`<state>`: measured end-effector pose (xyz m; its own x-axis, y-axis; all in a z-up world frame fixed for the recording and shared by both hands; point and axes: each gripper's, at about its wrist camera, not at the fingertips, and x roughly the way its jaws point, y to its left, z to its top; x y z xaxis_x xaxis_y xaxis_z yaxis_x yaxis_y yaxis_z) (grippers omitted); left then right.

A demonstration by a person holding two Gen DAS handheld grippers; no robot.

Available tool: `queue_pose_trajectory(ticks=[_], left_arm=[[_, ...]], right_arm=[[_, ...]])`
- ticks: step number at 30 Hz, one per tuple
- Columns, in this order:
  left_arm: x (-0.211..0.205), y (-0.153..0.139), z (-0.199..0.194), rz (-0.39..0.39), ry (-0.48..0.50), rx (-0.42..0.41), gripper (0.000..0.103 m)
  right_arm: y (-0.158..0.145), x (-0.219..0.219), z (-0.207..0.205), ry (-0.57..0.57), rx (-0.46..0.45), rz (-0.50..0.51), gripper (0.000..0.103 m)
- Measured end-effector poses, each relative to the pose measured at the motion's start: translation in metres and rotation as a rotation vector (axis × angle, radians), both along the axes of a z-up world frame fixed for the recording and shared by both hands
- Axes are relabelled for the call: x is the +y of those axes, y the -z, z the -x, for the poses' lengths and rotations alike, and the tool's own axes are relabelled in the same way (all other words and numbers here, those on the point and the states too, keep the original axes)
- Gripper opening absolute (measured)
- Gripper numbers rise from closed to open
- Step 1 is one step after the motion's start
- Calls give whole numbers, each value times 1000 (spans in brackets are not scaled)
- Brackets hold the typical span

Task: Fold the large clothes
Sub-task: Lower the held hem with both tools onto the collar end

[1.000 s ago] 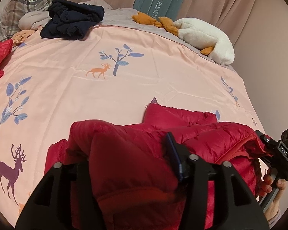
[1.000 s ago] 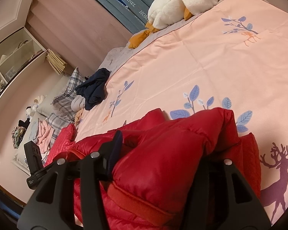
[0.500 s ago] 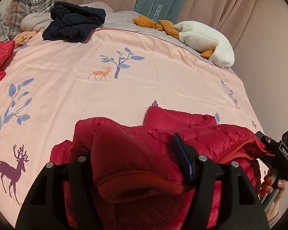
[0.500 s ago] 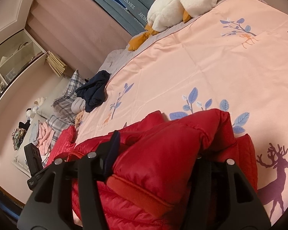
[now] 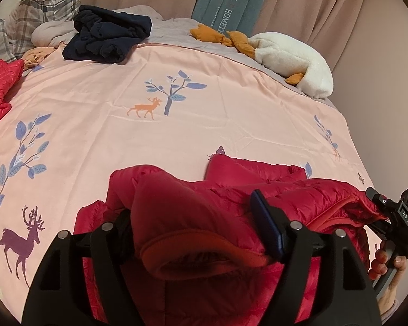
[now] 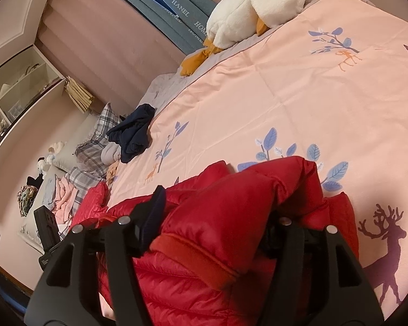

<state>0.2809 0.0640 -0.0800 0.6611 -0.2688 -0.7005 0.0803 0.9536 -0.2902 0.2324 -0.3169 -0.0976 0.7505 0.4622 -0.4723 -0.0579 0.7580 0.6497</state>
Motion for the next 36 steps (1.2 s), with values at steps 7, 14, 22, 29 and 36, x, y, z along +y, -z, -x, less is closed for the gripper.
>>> queue_pose_trajectory(ticks=[7,14,22,29,36], left_arm=[[0,-2,1,0,-2,0,76],[-1,-5,1,9,-13,-11,85],[2,-3,-1,22,-29,-12,85],[5,-5,-2,30,-54,-28,93],[10,-8,-1,27,-90,-53,98]], right_arm=[[-1,-1,1,7,-6,-2,64],[-1,-4,-1,14,-7,-6,67],[-2,-5,-3,25,-10,-9,71],[-2,-11,-5,48,-26,-14,76],[-3,-14,-4,72,-36,-10,80]])
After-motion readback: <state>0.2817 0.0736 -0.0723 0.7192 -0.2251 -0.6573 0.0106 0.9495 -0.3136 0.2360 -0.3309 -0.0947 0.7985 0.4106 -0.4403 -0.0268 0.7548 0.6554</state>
